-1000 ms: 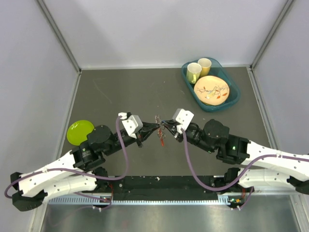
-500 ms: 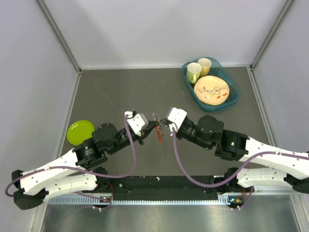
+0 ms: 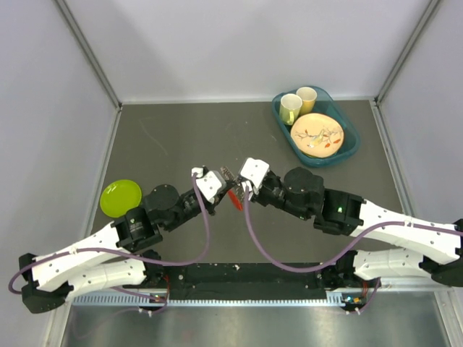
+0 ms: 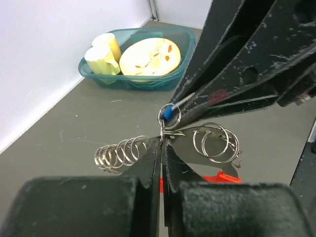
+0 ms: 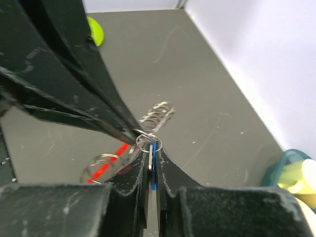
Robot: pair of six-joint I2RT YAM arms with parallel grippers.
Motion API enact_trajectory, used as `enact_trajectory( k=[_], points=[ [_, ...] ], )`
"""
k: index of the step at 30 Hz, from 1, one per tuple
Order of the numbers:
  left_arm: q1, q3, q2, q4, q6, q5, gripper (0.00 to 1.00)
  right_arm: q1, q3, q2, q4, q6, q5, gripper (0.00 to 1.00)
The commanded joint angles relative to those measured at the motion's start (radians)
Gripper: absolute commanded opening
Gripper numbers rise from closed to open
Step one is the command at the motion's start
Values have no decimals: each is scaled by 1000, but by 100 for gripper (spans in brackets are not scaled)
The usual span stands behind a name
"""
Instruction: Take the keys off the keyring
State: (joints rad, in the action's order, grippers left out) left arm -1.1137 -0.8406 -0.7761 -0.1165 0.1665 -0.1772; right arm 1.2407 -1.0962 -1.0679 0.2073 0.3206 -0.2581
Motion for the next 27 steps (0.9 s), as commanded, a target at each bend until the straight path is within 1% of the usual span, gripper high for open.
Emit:
enact_trajectory(
  k=[1,5,6,9,14,20,27],
  points=[
    [-2,41,-8,81,37,-21,0,23,-85,8,-45,-61,135,6],
    [-14,78,1,109,80,-25,0,25,-74,22,3,-84,131,6],
    [-15,81,-2,138,88,-28,0,23,-76,23,13,-90,131,6],
    [-23,87,-8,150,113,-28,0,23,-74,25,38,-106,126,0],
    [-32,106,-15,176,160,-27,0,23,-80,20,52,-144,112,0],
    [-43,121,-15,210,166,-7,0,17,-97,-13,53,-176,71,0],
    [-64,123,-6,232,165,27,0,-30,-106,-50,60,-244,71,0]
  ],
)
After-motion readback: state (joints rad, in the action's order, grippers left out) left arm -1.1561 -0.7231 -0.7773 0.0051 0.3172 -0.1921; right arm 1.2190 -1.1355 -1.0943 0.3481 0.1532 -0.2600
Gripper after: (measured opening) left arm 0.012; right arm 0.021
